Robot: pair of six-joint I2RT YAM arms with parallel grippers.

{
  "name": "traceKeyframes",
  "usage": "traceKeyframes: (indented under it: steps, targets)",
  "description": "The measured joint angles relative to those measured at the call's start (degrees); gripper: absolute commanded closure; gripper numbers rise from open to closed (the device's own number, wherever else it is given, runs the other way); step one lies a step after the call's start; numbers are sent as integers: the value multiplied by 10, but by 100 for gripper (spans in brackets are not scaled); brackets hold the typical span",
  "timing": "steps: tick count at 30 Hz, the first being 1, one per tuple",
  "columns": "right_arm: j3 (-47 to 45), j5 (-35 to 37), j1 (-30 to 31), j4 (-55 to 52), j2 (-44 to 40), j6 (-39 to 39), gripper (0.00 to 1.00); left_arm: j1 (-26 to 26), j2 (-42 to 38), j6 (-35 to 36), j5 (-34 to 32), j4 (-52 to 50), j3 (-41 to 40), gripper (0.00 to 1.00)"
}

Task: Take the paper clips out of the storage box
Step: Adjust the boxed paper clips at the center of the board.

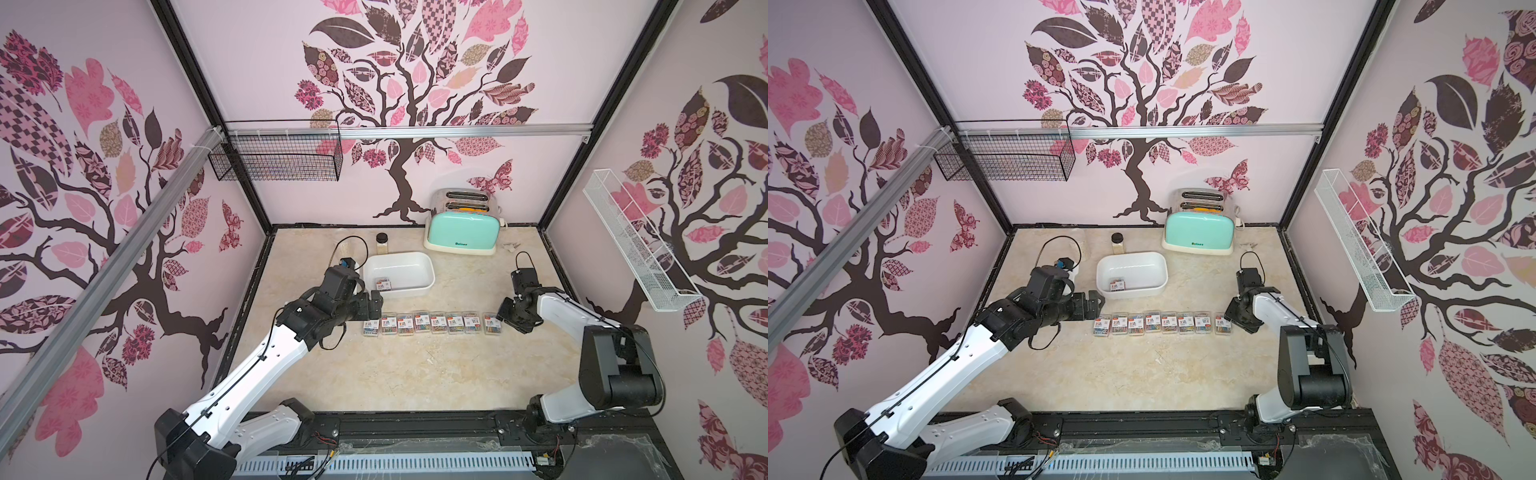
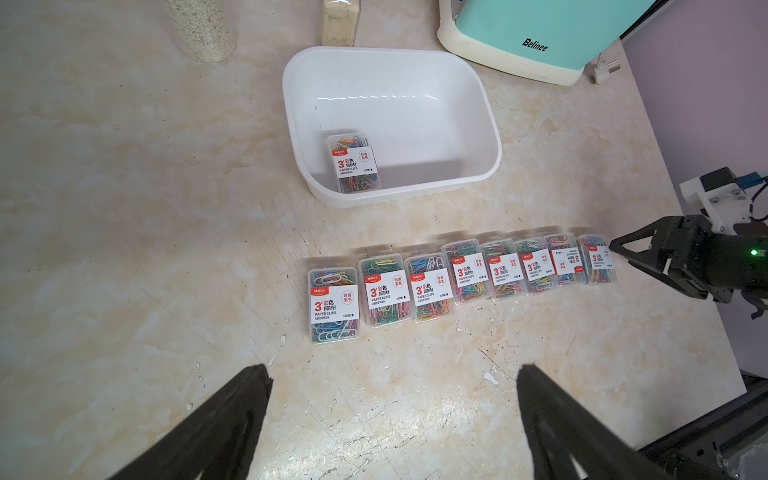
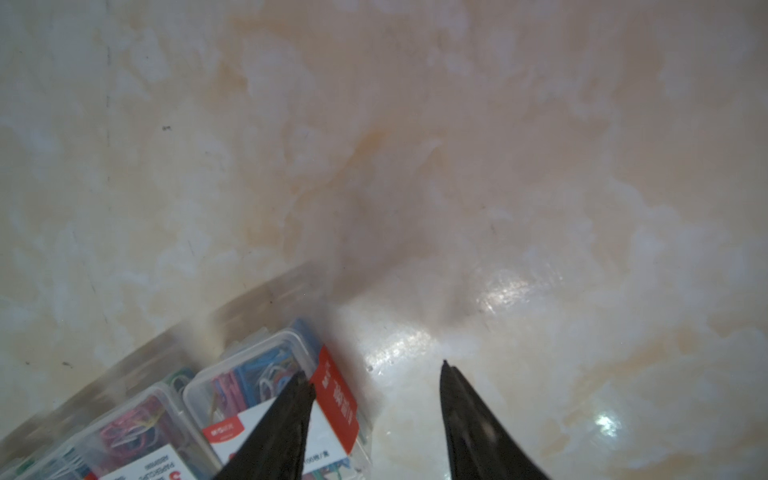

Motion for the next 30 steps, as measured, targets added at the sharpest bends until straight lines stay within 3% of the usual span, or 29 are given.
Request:
traceKeyframes:
  steps: [30]
  targets:
    - [-40,-30,16,34,-31,75,48,0,2,-5,5,3,-1,2]
